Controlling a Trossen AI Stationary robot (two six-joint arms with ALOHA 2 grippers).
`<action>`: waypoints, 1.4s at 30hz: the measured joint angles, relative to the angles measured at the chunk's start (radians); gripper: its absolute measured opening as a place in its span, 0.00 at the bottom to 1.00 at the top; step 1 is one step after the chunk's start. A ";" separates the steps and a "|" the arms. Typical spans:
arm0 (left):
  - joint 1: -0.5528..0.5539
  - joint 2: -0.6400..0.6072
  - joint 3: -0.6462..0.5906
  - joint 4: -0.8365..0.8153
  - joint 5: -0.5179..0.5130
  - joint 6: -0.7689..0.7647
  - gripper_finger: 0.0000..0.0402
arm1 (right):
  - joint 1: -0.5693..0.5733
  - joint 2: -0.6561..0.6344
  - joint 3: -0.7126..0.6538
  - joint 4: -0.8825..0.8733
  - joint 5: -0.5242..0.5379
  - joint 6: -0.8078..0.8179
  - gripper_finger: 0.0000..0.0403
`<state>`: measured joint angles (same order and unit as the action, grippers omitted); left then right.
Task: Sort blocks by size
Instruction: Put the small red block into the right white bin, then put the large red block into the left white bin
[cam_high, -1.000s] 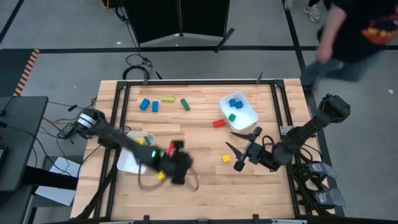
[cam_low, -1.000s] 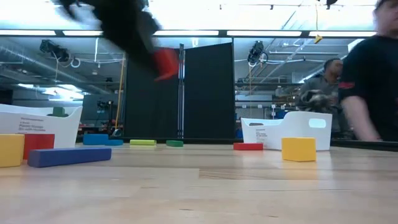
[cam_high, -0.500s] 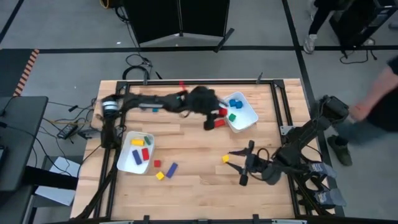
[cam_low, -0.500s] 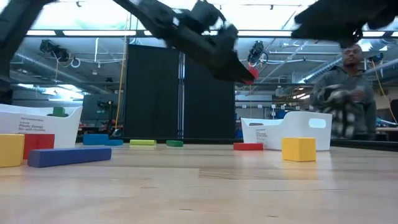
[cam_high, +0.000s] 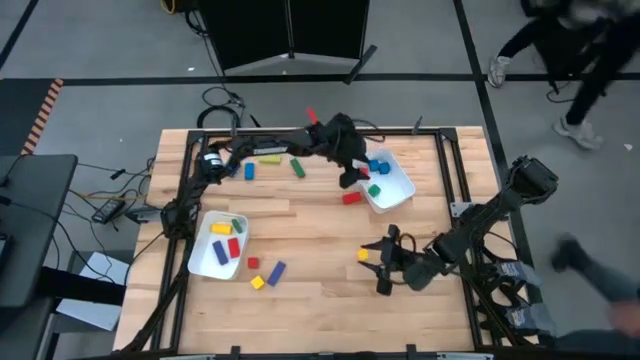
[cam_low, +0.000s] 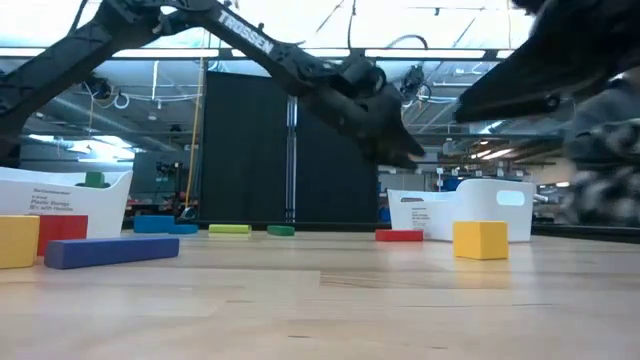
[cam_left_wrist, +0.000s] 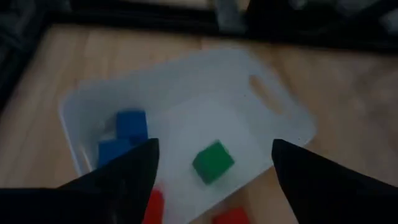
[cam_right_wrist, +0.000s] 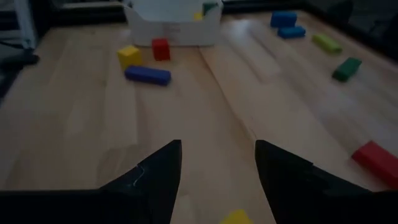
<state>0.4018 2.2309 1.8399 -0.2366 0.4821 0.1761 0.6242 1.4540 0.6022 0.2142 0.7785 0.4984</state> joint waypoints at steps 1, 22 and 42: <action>0.008 -0.020 0.002 -0.016 0.013 0.002 0.81 | -0.023 0.000 0.000 0.000 -0.026 -0.002 0.53; -0.345 -1.141 -0.931 -0.040 -0.513 -0.151 0.47 | -0.743 0.105 0.392 -0.675 -0.704 -0.697 0.61; -0.843 -1.482 -1.094 -0.011 -1.049 -0.389 0.47 | -0.857 0.520 0.666 -0.897 -0.667 -0.921 0.60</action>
<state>-0.4411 0.7493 0.7456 -0.2478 -0.5667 -0.2132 -0.2328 1.9738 1.2682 -0.6832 0.1119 -0.4224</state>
